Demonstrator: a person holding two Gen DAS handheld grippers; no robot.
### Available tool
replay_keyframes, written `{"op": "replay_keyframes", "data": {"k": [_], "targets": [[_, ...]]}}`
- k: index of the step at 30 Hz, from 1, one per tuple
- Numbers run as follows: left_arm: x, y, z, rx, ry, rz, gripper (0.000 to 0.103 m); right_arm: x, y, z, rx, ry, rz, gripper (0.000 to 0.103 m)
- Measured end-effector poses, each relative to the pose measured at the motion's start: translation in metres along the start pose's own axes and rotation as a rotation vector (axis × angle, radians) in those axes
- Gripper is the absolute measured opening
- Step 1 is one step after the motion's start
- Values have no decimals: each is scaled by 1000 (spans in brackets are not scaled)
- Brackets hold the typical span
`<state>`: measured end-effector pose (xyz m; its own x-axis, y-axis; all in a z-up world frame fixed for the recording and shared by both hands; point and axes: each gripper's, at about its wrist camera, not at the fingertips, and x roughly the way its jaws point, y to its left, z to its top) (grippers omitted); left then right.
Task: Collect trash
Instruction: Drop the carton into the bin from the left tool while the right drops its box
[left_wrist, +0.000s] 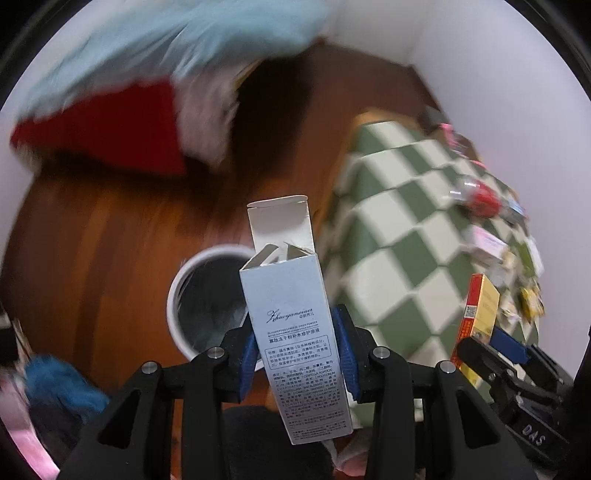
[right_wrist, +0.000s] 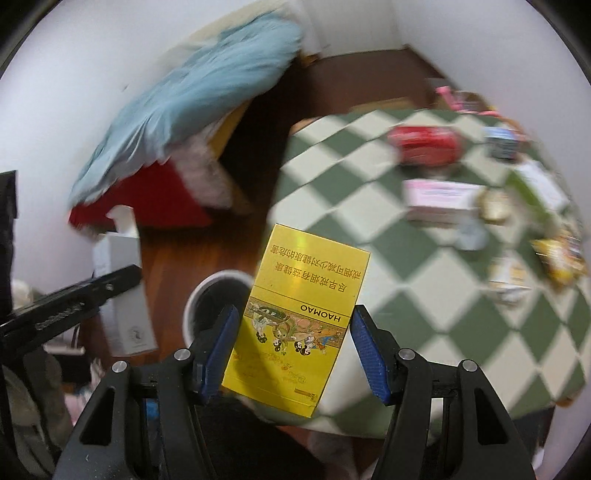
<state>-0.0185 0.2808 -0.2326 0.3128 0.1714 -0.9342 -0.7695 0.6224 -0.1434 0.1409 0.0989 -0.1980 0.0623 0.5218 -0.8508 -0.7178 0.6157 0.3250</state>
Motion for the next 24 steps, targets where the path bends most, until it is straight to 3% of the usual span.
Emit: {"op": "replay_keyframes", "data": {"k": [5,10,13,14,19,20,22,24], "targets": [[55,79,0,-149,141,-80,35,78,64,6,-87,113,34,64],[90,127,-1,-265,214,-118,39,156,104,8,-136,230,44,64],[101,148,-3,-321,215,-106,90,195,118,7,-157,288,29,64],[102,153,-3,-337,209,-100,92,206,123,7,-167,305,20,64],[97,160,-15,-307,195,31,92,256,135,7,-213,397,-9,67],[91,161,-20,-294,179,80,92,263,137,9,-217,411,-14,71],[85,161,-26,-290,163,142,93,270,139,10,-226,431,-22,101],[76,159,-36,-284,141,200,93,266,142,9,-246,422,-33,103]]}}
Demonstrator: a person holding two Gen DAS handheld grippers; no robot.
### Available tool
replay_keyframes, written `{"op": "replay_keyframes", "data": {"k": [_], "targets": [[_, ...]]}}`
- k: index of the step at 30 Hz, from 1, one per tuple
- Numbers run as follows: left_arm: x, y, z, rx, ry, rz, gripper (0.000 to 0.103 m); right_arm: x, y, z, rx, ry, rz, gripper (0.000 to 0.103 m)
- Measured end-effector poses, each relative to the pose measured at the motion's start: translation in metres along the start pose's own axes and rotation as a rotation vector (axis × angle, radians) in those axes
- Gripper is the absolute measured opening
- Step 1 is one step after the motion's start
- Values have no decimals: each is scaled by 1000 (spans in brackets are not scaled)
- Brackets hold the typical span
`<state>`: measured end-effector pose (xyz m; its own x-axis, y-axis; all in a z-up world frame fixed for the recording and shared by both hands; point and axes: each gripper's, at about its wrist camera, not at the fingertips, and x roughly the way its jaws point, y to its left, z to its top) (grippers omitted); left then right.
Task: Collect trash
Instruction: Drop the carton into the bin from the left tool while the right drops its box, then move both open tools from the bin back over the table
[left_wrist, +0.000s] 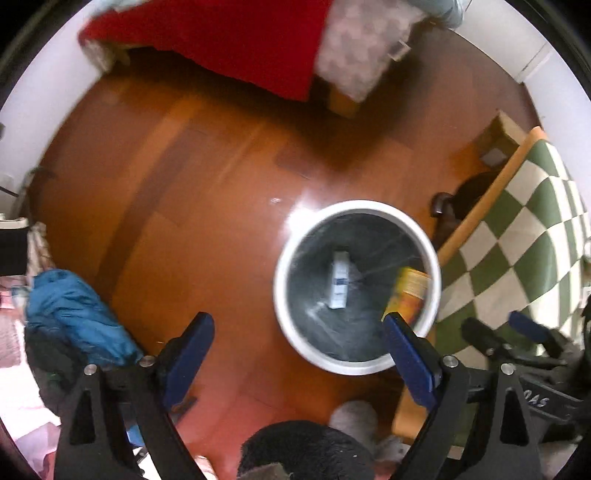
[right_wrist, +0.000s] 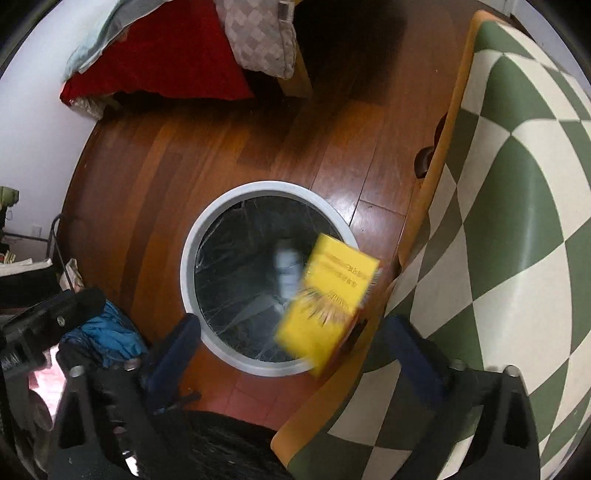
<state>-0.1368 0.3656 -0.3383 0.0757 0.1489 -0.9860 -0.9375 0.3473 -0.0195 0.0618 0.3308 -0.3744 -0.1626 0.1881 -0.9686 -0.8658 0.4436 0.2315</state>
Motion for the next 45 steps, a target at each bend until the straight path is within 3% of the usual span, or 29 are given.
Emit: {"op": "replay_keyframes", "data": {"k": [5,13,22,35,40,45], "targets": [[-22,8,-20,-9,-56,69,93,-15,14,-15,-68,-11,-69,103],[-58,-5,-41,9,-125,90,93,-48,21,-44,-109,-37,-135,103],[-108,-20,-67,14,-227,65,93,-100,4,-76,-85,-115,-76,103],[-193,-63,-122,73,-419,1,93,-221,-27,-148,-60,-341,12,103],[-206,-96,-135,111,-441,-16,93,-256,-65,-180,41,-399,104,103],[-192,-158,-142,193,-405,-56,93,-271,-118,-202,151,-420,125,103]]}}
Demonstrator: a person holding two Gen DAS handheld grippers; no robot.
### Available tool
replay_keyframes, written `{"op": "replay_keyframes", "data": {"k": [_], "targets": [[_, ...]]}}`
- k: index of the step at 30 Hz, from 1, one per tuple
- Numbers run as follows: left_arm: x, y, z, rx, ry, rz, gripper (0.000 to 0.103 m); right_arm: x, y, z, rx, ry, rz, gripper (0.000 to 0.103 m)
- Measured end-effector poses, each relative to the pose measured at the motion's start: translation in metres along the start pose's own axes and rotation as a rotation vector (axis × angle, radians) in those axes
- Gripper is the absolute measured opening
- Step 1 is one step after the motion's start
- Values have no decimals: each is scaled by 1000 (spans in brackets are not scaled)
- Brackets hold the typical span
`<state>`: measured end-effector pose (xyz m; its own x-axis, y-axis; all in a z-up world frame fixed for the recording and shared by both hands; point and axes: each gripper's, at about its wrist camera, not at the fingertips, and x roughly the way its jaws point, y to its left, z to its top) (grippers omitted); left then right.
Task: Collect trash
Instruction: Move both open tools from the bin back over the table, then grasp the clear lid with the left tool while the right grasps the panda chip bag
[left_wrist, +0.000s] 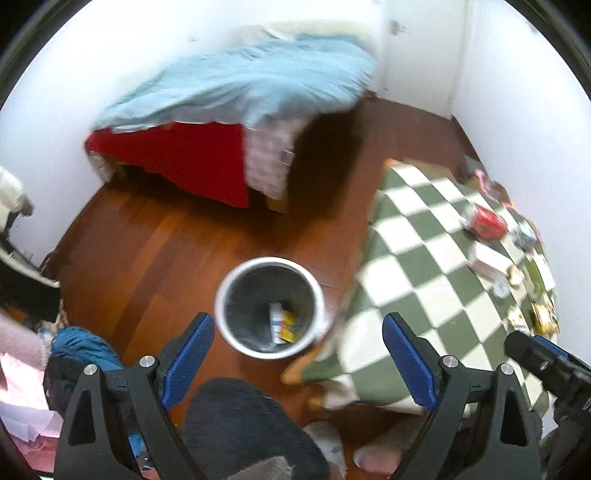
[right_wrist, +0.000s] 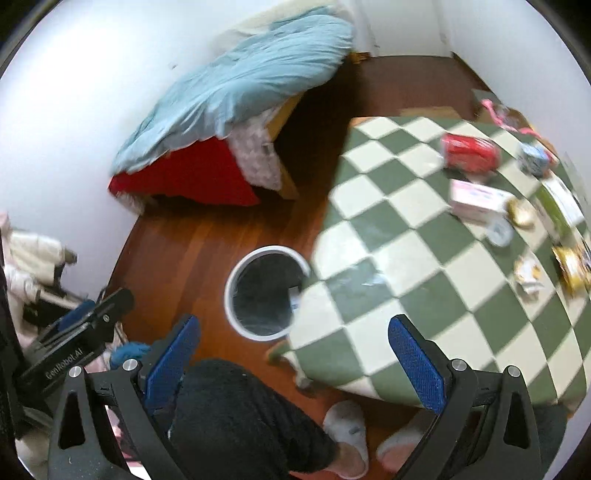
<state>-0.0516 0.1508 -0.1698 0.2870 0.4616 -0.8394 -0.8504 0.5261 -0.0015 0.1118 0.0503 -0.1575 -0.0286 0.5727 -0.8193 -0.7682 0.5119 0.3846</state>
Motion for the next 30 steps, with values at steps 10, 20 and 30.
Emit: {"op": "replay_keyframes", "data": {"k": [10,20,30], "targets": [[87,-167,-1,198,147,-105,103,-28,-192,4,280,-4,-223,103],[159,-304,9,302,254,-166,103,-14,-369,35,352,87,-449,103],[187,-351,18,413,260,-189,88,26,-398,62,263,174,-434,103]]}}
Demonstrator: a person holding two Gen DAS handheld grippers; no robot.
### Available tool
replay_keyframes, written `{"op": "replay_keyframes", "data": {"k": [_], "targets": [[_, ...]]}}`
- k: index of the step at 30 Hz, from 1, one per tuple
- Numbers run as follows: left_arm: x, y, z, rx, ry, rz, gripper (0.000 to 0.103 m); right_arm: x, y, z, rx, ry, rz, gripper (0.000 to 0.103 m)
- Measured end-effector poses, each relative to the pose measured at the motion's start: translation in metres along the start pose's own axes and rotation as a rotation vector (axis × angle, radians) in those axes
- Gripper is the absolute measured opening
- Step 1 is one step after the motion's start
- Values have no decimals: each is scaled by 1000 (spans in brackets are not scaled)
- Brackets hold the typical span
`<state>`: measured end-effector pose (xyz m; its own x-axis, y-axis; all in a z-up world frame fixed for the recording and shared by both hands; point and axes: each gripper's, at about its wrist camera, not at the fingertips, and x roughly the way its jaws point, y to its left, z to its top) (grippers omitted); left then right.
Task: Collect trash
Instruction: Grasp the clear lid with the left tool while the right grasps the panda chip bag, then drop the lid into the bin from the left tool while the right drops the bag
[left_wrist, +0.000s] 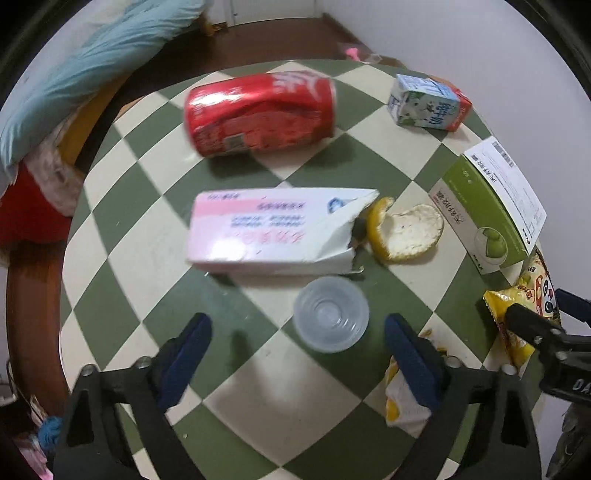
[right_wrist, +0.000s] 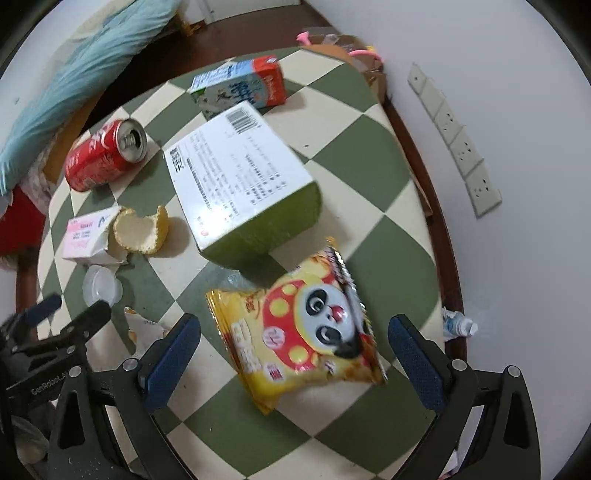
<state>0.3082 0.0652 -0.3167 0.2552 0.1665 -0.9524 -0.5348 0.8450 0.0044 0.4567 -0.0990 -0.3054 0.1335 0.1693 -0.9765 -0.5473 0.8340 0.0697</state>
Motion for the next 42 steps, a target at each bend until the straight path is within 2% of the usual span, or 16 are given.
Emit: {"op": "replay_keyframes", "data": {"k": [1,3,5,6,7,8,10,13,16,24,33,42], "targets": [[1,-1,1,7,-2,3,78,3,3,1,-10,-16,-22,103],[3,-5,3,23,-6,8,72,11,5,4,-15,-7,-35,102],[5,-9,6,33,-8,8,51,15,5,4,-9,-5,-35,102],[6,-10,6,36,-7,7,47,18,6,3,-8,-2,-37,102],[7,-11,7,41,-6,7,39,20,7,2,-8,0,-42,97],[6,-14,7,49,-9,9,37,22,8,1,-12,5,-40,95],[4,-16,7,55,-19,10,37,26,12,-3,-17,15,-44,75],[-1,-19,6,68,-39,19,36,27,17,-8,-30,8,-25,62],[-7,-19,3,70,-50,19,36,24,21,-11,-33,-4,-29,56],[-45,-8,-10,59,-116,18,36,-3,20,-20,14,-66,18,54],[-114,35,-20,9,-230,6,36,-58,35,-32,36,-139,109,53],[-191,111,-34,-73,-358,9,36,-120,108,-41,-29,-222,236,52]]}}
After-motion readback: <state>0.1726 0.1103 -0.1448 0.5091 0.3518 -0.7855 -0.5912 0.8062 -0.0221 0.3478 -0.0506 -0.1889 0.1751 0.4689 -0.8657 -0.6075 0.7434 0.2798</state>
